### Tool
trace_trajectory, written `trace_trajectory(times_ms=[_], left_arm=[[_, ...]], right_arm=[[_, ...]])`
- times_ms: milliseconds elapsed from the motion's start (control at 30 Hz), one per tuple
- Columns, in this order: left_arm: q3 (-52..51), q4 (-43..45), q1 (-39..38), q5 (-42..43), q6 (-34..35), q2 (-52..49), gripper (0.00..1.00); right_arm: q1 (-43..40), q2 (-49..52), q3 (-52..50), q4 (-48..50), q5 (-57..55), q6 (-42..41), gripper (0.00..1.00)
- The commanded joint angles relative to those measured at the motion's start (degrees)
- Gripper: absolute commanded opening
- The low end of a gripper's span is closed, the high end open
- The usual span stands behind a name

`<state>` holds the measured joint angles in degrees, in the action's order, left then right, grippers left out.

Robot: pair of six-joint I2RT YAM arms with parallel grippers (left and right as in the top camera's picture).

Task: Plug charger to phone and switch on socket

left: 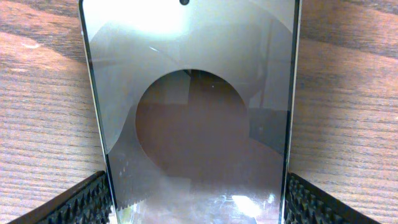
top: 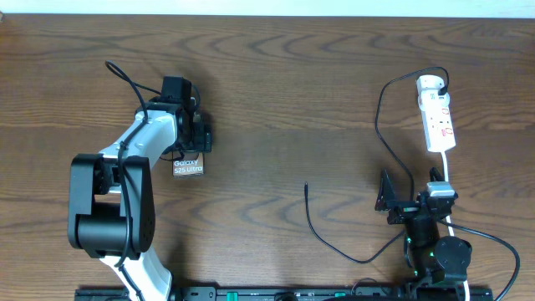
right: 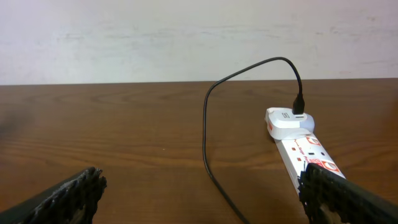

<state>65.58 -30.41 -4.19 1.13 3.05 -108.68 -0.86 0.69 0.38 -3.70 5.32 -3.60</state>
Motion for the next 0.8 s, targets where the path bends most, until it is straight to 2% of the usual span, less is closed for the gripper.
trace_trajectory(times_ms=[0, 233, 300, 767], left_arm=[[-0.7, -0.1, 0.3, -0.7, 0.2, -0.7, 0.84], [-0.7, -0.1, 0.3, -0.7, 0.2, -0.7, 0.83], [-0.7, -0.1, 0.3, -0.7, 0.2, -0.7, 0.78], [-0.7, -0.1, 0.3, -0.7, 0.3, -0.7, 0.72]], right_arm=[[0.5, -0.4, -0.1, -0.3, -0.3, 0.7, 0.99], [0.5, -0.4, -0.1, -0.3, -0.3, 0.7, 0.99], [0.5, -0.4, -0.1, -0.3, -0.3, 0.7, 0.99], [0.5, -0.3, -0.1, -0.3, -0.3, 0.7, 0.99]])
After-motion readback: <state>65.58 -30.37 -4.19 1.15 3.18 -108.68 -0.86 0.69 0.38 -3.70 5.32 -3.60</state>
